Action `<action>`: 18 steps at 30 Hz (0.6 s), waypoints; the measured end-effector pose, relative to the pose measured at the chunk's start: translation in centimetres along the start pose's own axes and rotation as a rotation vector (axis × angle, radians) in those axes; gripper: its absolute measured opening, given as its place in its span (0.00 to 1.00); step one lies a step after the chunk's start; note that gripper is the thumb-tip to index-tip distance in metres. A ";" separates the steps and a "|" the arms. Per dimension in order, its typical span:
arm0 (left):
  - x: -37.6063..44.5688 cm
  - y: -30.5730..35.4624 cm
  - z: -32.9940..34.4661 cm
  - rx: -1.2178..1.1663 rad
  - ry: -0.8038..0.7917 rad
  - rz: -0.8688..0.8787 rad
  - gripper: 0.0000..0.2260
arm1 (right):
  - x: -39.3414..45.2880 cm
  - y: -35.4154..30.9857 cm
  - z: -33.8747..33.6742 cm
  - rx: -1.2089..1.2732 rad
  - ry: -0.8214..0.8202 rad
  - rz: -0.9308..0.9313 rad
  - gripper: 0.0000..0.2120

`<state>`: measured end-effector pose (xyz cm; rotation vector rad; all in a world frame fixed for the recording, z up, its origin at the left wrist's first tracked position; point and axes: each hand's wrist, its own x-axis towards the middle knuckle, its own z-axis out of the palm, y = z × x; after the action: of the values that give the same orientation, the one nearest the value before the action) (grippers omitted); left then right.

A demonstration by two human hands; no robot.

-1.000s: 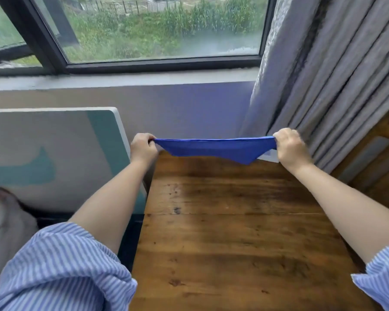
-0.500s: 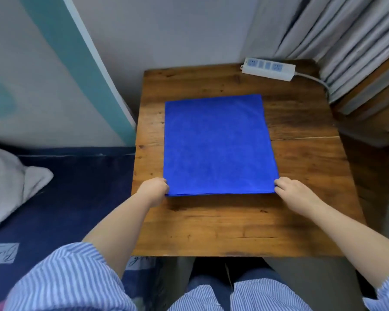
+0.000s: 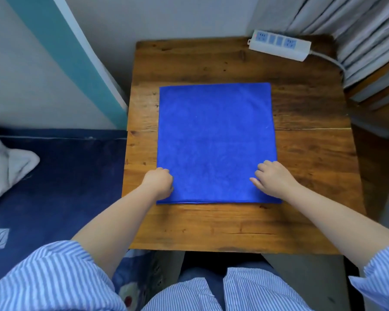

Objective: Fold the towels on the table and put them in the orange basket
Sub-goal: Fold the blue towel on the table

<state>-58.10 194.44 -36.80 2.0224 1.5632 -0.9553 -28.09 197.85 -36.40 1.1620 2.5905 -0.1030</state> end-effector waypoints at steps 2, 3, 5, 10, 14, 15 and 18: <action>1.7 0.1 -1.7 -0.109 0.100 -0.050 0.14 | 2.9 0.0 -1.0 0.136 0.078 0.017 0.14; 2.6 0.2 -2.5 -0.169 0.158 -0.081 0.13 | 4.4 -0.2 -1.1 0.192 0.101 0.023 0.11; 4.5 0.6 -4.1 -0.315 0.284 -0.149 0.11 | 7.7 -0.6 -0.5 0.300 0.114 0.067 0.09; 11.4 0.7 -6.8 -0.485 0.413 -0.177 0.19 | 15.0 0.0 1.2 0.355 -0.015 0.153 0.24; 16.2 0.2 -7.7 -0.447 0.446 -0.166 0.22 | 18.0 3.8 2.8 0.318 -0.045 0.148 0.26; 16.7 -0.3 -7.8 -0.441 0.467 -0.164 0.22 | 18.2 4.9 2.8 0.312 -0.025 0.151 0.26; 18.5 -2.6 -7.8 -0.488 0.530 -0.205 0.22 | 18.5 9.6 3.1 0.326 0.007 0.248 0.25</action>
<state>-55.99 212.92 -44.69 1.8571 2.0552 -0.0508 -31.83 217.04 -44.33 1.5872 2.4713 -0.4814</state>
